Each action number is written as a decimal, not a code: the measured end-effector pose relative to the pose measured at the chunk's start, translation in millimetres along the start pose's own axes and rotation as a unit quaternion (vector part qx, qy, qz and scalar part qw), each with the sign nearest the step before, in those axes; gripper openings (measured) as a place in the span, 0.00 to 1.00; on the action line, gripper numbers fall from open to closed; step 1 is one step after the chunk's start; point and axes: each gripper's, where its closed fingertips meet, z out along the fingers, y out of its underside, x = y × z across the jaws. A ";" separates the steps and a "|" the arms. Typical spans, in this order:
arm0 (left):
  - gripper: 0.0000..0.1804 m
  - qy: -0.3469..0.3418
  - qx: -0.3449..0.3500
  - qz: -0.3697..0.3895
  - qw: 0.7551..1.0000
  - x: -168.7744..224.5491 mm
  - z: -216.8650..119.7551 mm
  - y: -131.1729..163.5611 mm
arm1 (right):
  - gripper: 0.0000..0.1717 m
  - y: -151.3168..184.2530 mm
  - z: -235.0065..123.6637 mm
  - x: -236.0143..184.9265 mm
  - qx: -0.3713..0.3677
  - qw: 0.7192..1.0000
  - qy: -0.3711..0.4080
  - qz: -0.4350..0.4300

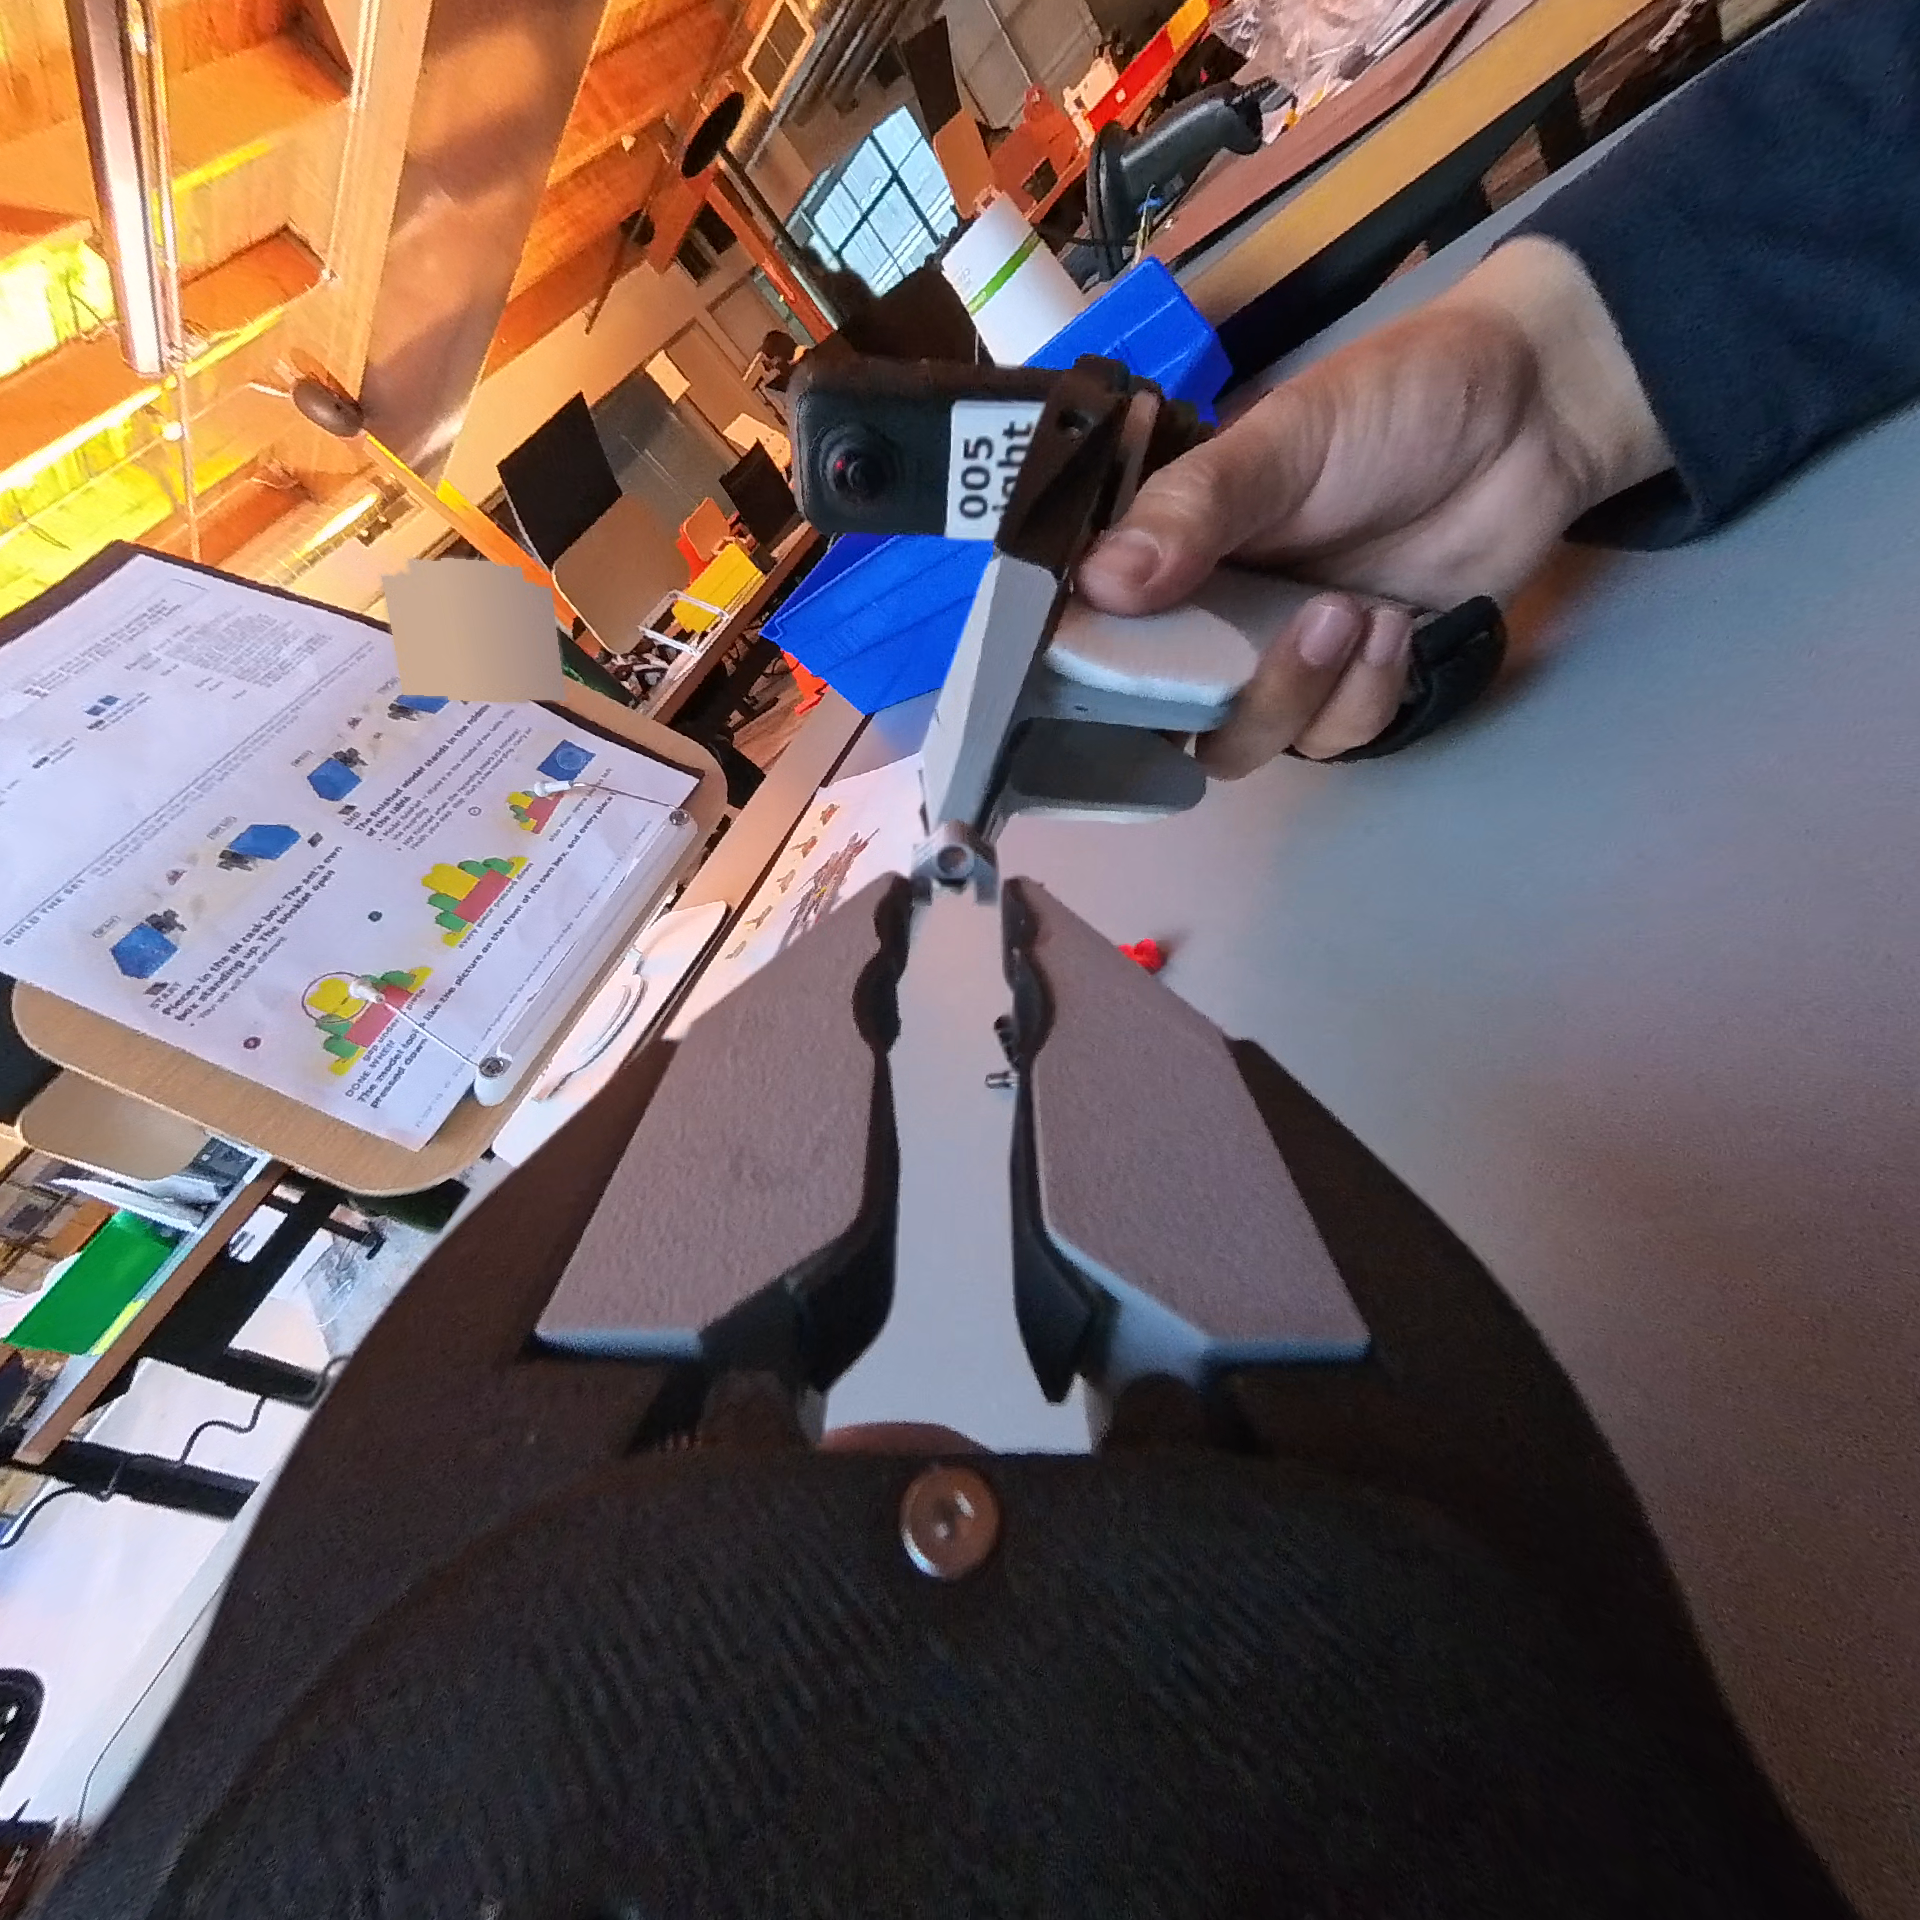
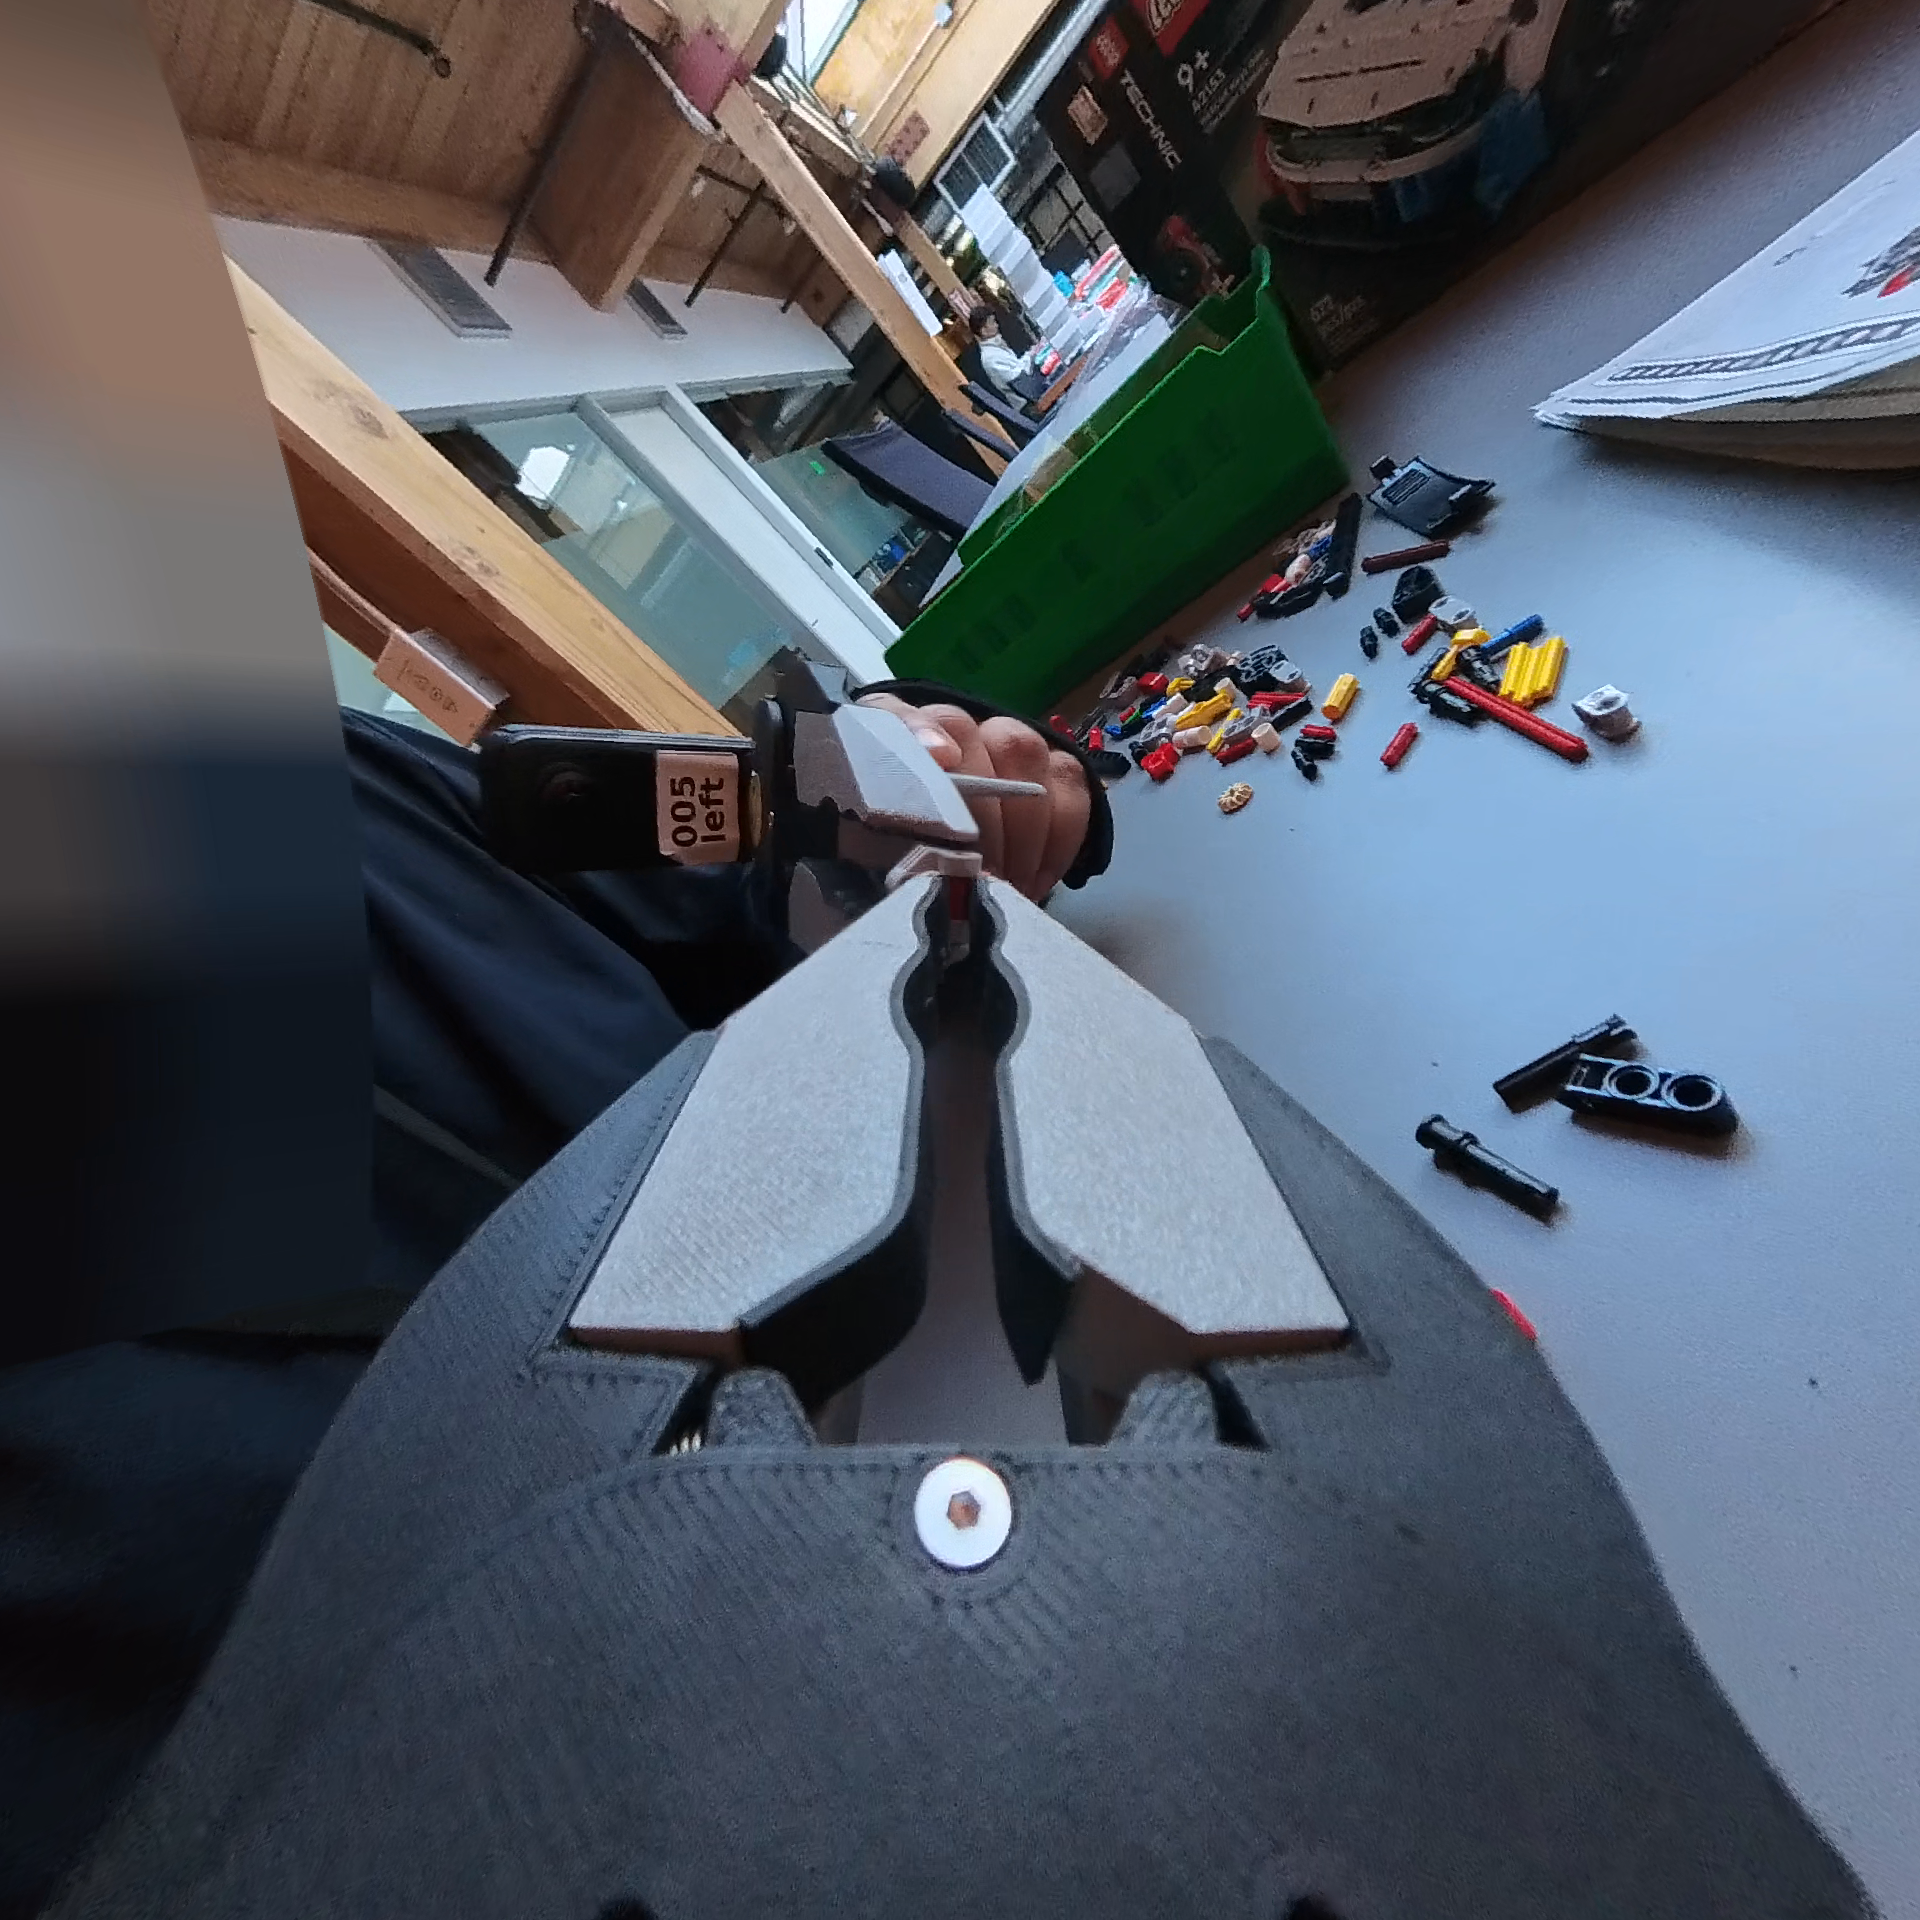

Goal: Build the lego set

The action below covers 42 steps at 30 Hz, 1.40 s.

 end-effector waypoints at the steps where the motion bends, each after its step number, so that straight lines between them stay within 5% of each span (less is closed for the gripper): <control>1: 0.08 0.001 -0.004 0.000 1.000 0.0 0.4 1.6 | 0.00 0.8 0.3 1.2 -0.003 1.000 0.007 -0.004; 13: 0.08 0.021 -0.015 0.022 0.999 7.9 -0.8 2.8 | 0.00 8.4 0.5 0.8 -0.021 1.000 0.005 -0.013; 19: 0.08 0.023 0.004 0.083 0.996 15.7 -6.4 -3.9 | 0.00 18.2 1.0 -9.3 -0.106 0.989 -0.002 -0.103; 37: 0.08 0.080 -0.033 0.218 0.972 58.9 -5.7 8.7 | 0.00 65.3 -11.4 -0.3 -0.320 0.928 0.007 -0.189; 42: 0.08 0.065 -0.046 0.216 0.973 53.4 -3.8 13.0 | 0.00 60.7 -9.6 5.7 -0.287 0.939 0.028 -0.185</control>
